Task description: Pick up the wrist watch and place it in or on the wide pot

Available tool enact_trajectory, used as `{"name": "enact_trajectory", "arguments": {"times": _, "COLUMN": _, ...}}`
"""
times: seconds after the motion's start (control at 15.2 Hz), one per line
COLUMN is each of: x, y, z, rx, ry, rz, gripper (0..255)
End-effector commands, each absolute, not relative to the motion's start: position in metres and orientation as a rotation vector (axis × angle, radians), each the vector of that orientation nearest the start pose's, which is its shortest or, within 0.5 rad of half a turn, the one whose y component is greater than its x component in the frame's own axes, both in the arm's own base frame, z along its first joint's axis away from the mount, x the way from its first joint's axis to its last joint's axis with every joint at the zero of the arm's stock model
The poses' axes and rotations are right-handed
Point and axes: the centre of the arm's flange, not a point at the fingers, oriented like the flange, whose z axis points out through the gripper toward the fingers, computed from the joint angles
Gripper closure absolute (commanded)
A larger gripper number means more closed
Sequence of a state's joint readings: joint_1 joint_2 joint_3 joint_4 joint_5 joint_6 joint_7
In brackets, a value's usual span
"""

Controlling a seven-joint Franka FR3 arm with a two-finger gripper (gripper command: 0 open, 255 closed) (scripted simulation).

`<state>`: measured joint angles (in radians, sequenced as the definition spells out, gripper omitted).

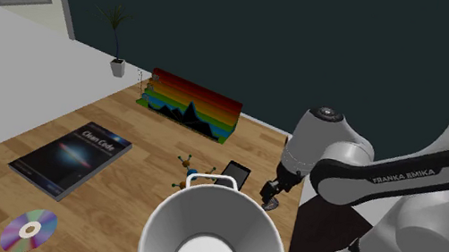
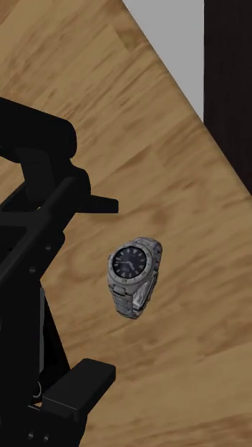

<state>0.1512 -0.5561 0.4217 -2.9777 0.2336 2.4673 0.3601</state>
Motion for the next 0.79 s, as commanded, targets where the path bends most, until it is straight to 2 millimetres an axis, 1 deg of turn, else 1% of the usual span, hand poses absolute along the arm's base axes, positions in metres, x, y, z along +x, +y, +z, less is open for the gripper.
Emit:
{"name": "enact_trajectory", "arguments": {"times": 0.0, "x": 0.273, "y": 0.148, "z": 0.281, "rx": -3.196, "ry": 0.035, "rz": -0.086, "gripper": 0}}
{"name": "enact_trajectory", "arguments": {"times": 0.4, "x": 0.275, "y": 0.147, "z": 0.249, "rx": -3.196, "ry": 0.035, "rz": -0.086, "gripper": 0}}
{"name": "enact_trajectory", "arguments": {"times": 0.46, "x": 0.275, "y": 0.146, "z": 0.246, "rx": -3.196, "ry": 0.035, "rz": -0.086, "gripper": 0}}
{"name": "enact_trajectory", "arguments": {"times": 0.73, "x": 0.275, "y": 0.146, "z": 0.246, "rx": -3.196, "ry": 0.035, "rz": -0.086, "gripper": 0}}
